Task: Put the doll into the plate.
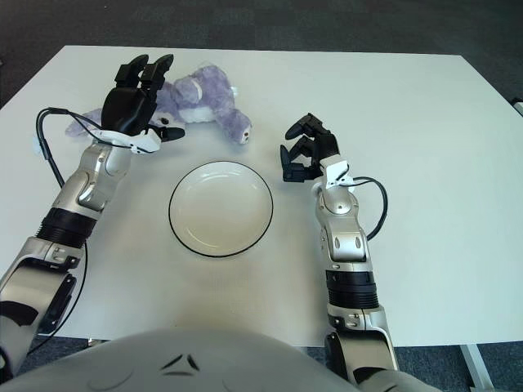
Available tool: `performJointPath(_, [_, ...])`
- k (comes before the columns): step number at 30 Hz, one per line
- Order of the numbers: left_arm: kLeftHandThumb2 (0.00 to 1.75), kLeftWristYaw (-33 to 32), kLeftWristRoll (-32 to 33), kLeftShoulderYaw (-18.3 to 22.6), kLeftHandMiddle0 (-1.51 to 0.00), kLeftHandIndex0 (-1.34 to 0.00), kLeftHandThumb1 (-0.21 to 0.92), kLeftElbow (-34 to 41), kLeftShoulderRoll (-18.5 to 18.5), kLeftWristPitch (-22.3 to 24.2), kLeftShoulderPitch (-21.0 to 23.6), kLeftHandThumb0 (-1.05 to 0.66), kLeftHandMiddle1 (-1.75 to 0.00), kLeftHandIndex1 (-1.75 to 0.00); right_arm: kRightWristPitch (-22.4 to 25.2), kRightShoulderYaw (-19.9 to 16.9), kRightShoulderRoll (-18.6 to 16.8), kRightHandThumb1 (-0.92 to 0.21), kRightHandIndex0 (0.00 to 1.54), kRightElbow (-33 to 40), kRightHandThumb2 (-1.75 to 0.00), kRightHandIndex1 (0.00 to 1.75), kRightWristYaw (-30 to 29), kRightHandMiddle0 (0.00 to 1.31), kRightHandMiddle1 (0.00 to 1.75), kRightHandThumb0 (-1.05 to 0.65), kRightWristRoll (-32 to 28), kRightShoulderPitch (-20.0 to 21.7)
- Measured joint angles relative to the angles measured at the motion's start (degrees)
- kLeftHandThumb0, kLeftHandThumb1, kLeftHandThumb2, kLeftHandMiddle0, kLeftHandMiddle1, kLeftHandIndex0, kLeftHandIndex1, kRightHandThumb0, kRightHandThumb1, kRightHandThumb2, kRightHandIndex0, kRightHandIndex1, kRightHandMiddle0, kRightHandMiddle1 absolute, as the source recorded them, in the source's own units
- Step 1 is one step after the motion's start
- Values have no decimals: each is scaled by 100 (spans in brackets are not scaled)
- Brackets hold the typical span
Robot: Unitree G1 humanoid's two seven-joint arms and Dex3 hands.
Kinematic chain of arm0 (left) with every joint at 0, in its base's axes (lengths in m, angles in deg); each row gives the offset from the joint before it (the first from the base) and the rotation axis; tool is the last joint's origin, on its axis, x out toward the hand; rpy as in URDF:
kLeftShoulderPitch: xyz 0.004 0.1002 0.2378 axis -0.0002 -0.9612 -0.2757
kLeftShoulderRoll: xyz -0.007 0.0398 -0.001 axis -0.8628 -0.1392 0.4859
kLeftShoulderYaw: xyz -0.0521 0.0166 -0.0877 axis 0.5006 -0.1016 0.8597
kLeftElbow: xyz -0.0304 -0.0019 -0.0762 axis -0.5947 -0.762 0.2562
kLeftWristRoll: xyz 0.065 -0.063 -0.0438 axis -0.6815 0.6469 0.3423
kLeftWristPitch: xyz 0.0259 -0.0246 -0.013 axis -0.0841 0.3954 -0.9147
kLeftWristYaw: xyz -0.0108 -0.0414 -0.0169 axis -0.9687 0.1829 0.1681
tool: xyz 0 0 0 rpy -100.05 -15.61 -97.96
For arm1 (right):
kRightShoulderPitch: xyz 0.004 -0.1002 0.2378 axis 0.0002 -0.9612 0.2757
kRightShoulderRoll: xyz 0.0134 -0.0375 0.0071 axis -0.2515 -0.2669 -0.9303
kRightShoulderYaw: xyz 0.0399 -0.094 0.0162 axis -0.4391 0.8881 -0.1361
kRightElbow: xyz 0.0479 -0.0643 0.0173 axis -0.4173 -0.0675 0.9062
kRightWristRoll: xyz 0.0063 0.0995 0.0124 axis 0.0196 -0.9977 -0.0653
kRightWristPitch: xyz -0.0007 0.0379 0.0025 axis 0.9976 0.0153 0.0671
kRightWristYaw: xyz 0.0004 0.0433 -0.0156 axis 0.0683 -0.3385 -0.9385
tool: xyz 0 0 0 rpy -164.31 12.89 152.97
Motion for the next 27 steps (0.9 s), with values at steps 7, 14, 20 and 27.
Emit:
performJointPath(7, [53,297,-111,-179,0,0,61,-107,2,412,215,-96,-9,-12,98,47,4,-32,63,23,-128,162,43,42,175,-1,31,2])
performJointPath(14, [41,1019,-291,-479,0,0,72,-255,6,1064,631,-102,-1,-1,131,92,11,-33,61,24,-128,164,52,42,175,-1,55,3])
performJointPath(20, [32,1733,-287,-664,0,0,76,-505,6,1395,1037,-104,0,0,131,108,13,-33,60,27,-127,164,79,42,175,-1,55,7])
performJointPath(27, [24,2491,-97,-859,0,0,80,-884,-37,1349,1457,-105,0,0,130,115,22,-34,60,33,-126,163,114,42,175,-1,55,10])
